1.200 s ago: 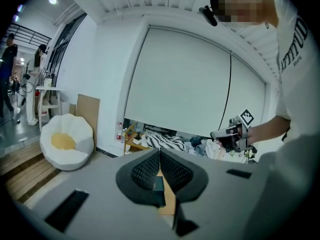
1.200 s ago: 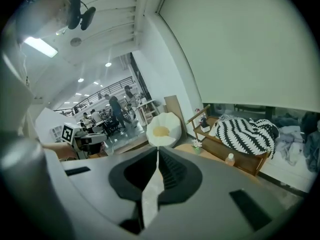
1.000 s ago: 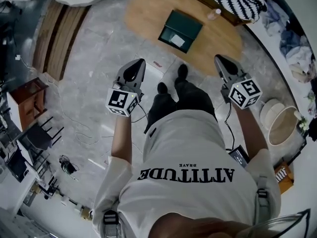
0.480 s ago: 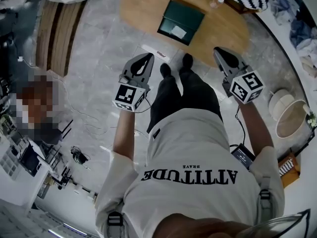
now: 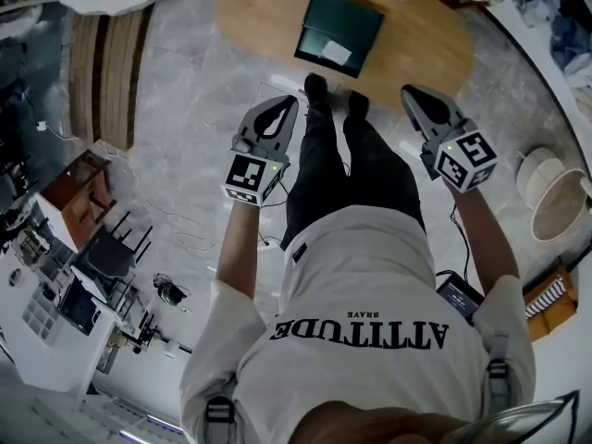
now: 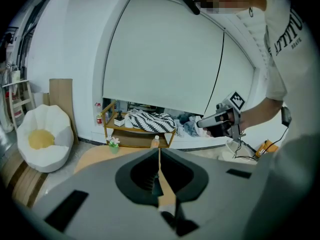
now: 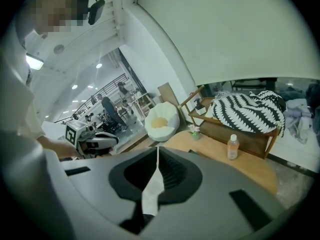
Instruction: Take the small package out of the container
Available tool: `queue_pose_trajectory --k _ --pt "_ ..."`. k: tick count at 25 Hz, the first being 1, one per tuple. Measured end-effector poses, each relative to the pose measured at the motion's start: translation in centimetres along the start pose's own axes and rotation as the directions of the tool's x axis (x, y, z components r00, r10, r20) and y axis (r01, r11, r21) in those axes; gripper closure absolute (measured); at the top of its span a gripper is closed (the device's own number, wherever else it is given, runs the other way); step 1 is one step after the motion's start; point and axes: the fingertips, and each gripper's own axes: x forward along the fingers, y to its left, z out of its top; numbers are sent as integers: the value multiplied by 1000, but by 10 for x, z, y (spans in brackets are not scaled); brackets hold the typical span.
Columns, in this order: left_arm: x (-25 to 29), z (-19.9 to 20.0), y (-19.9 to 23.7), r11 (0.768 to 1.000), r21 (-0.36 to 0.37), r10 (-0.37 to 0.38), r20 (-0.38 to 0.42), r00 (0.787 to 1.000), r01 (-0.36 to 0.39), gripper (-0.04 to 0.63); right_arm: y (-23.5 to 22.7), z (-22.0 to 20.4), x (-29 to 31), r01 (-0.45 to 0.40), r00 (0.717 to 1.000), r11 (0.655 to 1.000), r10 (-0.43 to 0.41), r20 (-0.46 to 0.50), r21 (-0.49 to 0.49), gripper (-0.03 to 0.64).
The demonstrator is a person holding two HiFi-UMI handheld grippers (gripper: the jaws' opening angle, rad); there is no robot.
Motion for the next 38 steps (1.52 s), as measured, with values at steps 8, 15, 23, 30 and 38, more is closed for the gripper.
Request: queue_pose_trajectory --k 8,15,23,30,38 --pt "46 -30 34 998 0 -70 -55 996 70 572 -18 -26 30 66 997 997 -65 -33 34 594" --pt "93 -66 66 990 18 -137 -123 983 141 571 -37 -60 65 123 991 989 -119 -53 82 594" --pt "153 -113 93 979 12 -195 -207 959 202 552 -65 -91 101 166 985 973 -158 -62 157 594" --pt "202 -171 103 974 -11 -222 -286 932 228 528 -81 -128 125 192 981 958 -181 -68 213 594" --pt "253 -242 115 971 -42 -232 -408 883 236 478 -94 -163 153 197 980 945 -188 -60 261 594"
